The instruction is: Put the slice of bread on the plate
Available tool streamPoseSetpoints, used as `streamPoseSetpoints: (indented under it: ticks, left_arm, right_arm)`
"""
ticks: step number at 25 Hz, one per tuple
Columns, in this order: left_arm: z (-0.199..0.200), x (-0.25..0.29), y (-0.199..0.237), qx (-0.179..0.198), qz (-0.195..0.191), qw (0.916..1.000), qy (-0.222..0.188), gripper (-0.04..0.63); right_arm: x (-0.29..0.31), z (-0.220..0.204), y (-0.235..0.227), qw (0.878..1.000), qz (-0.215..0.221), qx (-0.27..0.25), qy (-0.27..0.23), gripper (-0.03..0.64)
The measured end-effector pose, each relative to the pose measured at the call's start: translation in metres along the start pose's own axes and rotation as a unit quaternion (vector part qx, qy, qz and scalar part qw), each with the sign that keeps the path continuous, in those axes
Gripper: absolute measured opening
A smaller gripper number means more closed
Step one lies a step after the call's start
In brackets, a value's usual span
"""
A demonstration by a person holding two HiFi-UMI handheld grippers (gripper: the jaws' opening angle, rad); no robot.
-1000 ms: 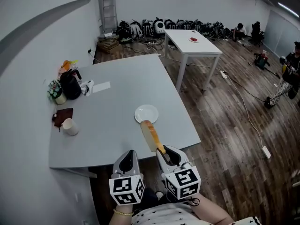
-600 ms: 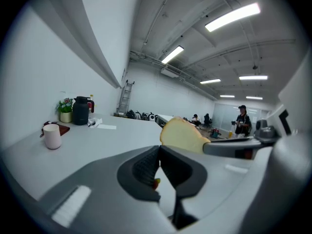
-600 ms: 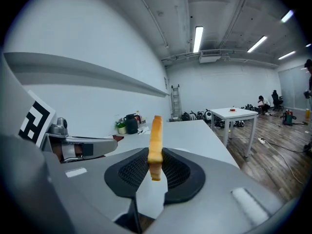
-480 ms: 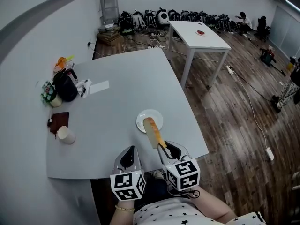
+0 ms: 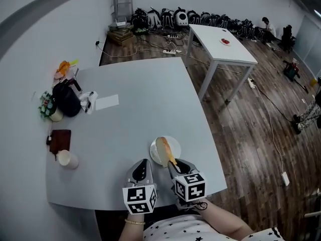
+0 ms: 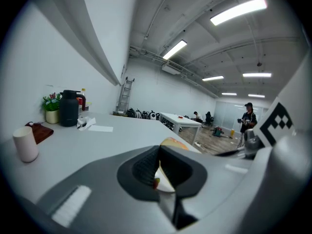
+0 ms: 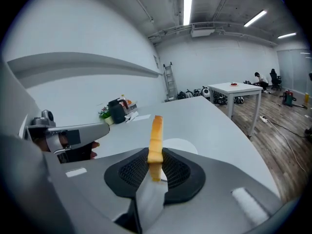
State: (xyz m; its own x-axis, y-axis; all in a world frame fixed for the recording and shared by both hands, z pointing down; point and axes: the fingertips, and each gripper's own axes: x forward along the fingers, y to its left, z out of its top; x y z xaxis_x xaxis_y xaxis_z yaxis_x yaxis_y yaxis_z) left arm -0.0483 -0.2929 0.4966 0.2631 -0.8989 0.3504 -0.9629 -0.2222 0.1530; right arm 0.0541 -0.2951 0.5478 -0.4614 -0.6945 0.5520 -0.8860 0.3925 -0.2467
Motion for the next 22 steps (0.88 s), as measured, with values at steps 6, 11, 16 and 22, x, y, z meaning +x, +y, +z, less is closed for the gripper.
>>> streamPoseSetpoints:
  ticks: [6, 11, 16, 22]
  left_arm:
    - [-0.005, 0.035, 0.008, -0.012, 0.000, 0.9998, 0.016, 0.009]
    - [-0.007, 0.051, 0.007, -0.019, 0.001, 0.9995, 0.024, 0.009]
    - [-0.010, 0.060, 0.000, -0.015, -0.008, 0.9993, 0.034, 0.009]
    - [-0.013, 0.059, -0.008, -0.008, -0.015, 0.9991, 0.038, 0.009]
  right_arm:
    - [0.031, 0.001, 0.000, 0.999, 0.025, 0.028, 0.027, 0.083]
    - [0.037, -0.002, -0.014, 0.998, 0.027, 0.033, 0.041, 0.086]
    - [0.035, -0.004, -0.028, 0.999, -0.005, -0.001, 0.043, 0.104]
    - [0.032, -0.004, -0.050, 0.996, -0.060, -0.054, 0.032, 0.155]
